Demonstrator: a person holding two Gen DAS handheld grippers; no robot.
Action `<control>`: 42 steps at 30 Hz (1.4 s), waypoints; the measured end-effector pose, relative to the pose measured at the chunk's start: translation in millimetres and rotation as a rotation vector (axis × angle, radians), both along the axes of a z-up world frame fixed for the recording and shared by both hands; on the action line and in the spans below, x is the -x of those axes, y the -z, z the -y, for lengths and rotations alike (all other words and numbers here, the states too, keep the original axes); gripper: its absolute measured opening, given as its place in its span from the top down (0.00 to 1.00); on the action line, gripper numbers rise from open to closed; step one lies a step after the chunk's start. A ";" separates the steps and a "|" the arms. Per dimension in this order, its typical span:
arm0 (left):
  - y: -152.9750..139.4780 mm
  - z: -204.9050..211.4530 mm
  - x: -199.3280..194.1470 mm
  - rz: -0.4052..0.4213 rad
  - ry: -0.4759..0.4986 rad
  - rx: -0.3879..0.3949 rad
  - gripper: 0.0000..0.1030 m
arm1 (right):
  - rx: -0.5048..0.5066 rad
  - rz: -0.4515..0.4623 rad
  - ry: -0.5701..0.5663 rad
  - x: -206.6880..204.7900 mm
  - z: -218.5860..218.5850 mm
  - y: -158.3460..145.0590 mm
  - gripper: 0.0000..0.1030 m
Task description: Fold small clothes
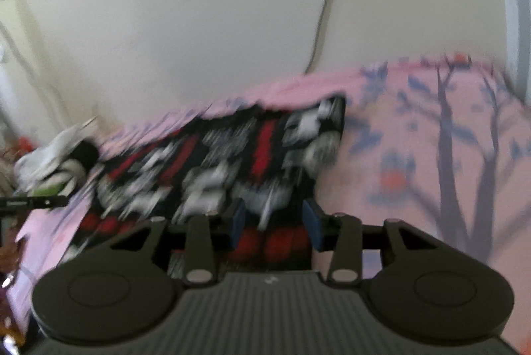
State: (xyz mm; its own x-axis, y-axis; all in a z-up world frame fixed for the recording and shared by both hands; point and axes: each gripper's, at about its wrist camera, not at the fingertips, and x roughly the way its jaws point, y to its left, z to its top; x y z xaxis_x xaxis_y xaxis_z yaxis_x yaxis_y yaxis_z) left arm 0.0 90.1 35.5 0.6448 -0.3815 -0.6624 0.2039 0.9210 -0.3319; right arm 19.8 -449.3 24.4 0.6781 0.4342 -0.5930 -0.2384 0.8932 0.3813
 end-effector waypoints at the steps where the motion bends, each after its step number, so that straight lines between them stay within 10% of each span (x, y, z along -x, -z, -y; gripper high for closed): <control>1: 2.8 -0.1 16.2 -0.008 0.016 0.016 0.77 | -0.017 -0.013 -0.015 19.9 2.1 2.0 0.63; 19: 36.5 20.1 179.8 -0.071 0.071 0.099 0.72 | -0.161 -0.058 -0.065 205.9 3.4 33.6 0.54; 20: 37.2 22.9 181.4 -0.070 0.072 0.090 0.94 | -0.164 -0.058 -0.069 206.9 -1.3 34.4 0.61; 22: 38.1 27.7 182.4 -0.072 0.076 0.065 0.95 | -0.120 -0.063 -0.065 206.2 -7.8 34.4 0.88; 26: 24.9 10.5 179.7 -0.074 0.049 0.192 0.95 | -0.186 -0.034 -0.052 202.8 6.9 19.6 0.92; 34: -16.1 -19.9 119.6 0.017 -0.035 0.441 0.95 | -0.322 0.111 -0.041 132.3 30.1 -30.5 0.92; 42: -9.4 -16.3 -18.7 -0.031 -0.194 0.422 0.90 | -0.257 0.086 0.032 -26.8 8.1 -21.4 0.90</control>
